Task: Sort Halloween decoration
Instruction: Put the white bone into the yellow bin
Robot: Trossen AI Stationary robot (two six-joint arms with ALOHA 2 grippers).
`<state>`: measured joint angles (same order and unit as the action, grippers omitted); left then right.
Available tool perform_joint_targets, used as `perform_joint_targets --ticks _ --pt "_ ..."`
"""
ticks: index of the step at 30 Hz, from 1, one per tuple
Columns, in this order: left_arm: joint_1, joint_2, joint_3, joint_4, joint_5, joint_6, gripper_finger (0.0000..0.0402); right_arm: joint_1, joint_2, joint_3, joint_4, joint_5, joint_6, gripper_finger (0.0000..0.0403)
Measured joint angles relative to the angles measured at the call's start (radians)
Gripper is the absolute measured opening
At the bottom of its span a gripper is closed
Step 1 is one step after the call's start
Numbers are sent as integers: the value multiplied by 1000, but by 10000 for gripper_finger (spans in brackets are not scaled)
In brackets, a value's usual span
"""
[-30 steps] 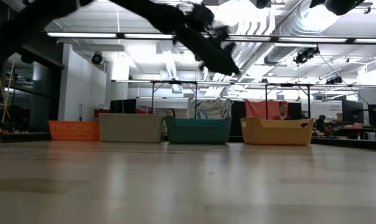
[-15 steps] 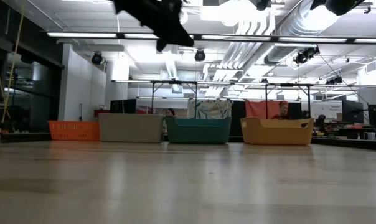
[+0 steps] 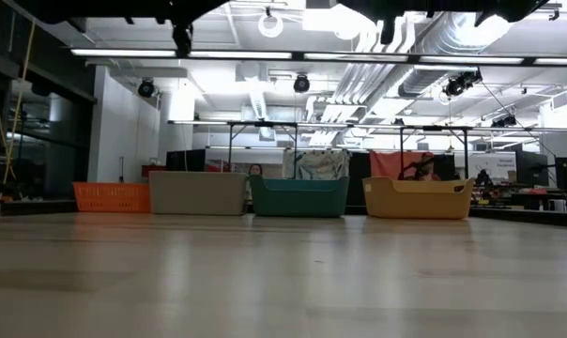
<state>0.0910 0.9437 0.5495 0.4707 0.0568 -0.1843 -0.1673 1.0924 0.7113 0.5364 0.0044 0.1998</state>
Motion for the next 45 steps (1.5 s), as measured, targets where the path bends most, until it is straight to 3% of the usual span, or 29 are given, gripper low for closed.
perform_joint_targets --ticks 5,11,13,42,45 --pt "1 -40 0 -49 -55 30 1 32 0 0 -135 -5 -43 120" --pt "1 -38 -1 -89 -55 -4 0 65 0 0 -202 -5 -42 21" --pt "1 -36 -1 -100 -55 -5 1 72 0 0 -204 -5 -42 7" --pt "1 -36 -1 -100 -97 31 0 77 0 0 -215 6 -22 1" --pt "1 -36 -1 -100 -98 31 0 73 7 0 -212 1 38 0"
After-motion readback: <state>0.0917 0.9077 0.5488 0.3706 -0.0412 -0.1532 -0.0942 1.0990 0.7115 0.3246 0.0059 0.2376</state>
